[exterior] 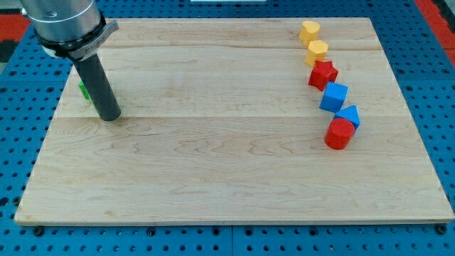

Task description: Move your arm right to the red circle

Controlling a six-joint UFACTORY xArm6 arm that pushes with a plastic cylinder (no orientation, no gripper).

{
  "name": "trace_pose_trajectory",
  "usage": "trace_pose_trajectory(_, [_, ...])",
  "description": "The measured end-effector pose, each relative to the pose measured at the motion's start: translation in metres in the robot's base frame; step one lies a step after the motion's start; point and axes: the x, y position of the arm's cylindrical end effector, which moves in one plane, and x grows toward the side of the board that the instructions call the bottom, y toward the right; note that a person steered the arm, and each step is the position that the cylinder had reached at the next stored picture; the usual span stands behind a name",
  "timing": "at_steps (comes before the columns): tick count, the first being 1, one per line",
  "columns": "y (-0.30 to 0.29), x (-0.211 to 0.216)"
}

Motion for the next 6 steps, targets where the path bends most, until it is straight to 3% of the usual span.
trace_pose_trajectory(1, [0.046,0.001])
trace_pose_trajectory(2, [0.15,-0.02])
trace_pose_trajectory(4, [0.167,-0.021])
trace_pose_trajectory(5, [0.183,0.008])
trace_pose_trajectory(6, [0.275,0.105])
